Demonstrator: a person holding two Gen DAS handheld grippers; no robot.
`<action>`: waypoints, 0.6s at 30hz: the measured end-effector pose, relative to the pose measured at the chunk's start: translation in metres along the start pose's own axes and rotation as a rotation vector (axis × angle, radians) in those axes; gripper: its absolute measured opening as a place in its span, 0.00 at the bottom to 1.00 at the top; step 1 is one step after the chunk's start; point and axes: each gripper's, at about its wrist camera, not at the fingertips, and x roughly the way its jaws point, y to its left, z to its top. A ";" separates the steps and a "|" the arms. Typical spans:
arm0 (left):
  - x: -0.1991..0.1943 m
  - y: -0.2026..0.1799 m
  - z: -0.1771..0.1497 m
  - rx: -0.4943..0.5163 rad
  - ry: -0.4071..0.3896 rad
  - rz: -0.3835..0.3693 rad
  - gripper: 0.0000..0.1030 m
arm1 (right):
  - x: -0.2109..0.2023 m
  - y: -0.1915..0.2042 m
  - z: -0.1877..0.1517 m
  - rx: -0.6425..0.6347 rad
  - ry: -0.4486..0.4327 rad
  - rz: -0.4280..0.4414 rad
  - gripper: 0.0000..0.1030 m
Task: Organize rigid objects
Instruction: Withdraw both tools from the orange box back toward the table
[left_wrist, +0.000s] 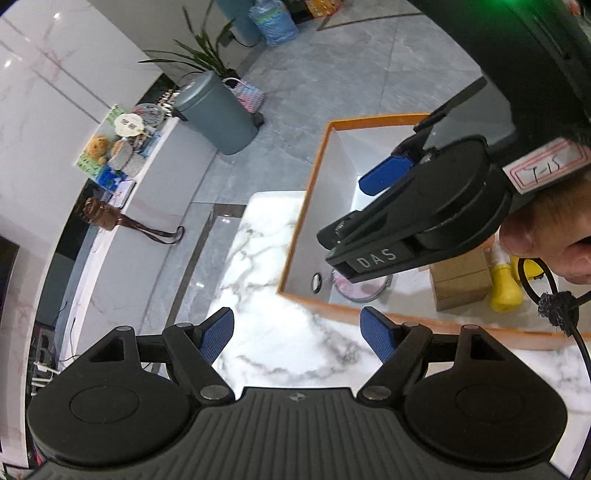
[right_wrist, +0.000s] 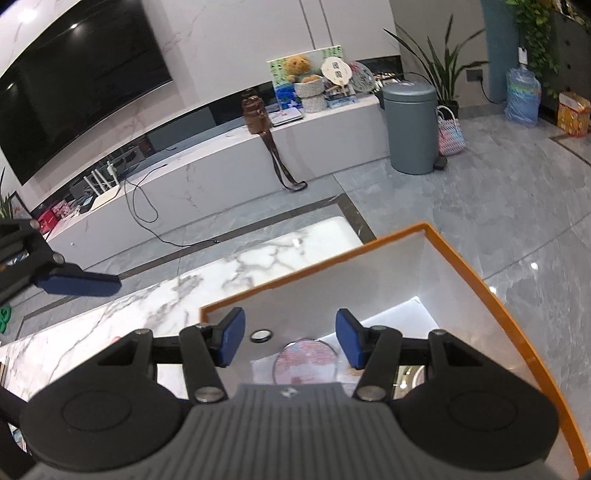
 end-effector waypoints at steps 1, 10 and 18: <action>-0.003 0.001 -0.002 -0.012 -0.004 0.003 0.89 | -0.002 0.004 -0.001 -0.007 -0.002 0.002 0.53; -0.025 0.010 -0.040 -0.096 -0.032 0.025 0.89 | -0.009 0.039 -0.006 -0.074 -0.006 0.020 0.53; -0.028 0.010 -0.085 -0.236 -0.073 0.034 0.89 | -0.012 0.067 -0.017 -0.153 0.001 0.032 0.54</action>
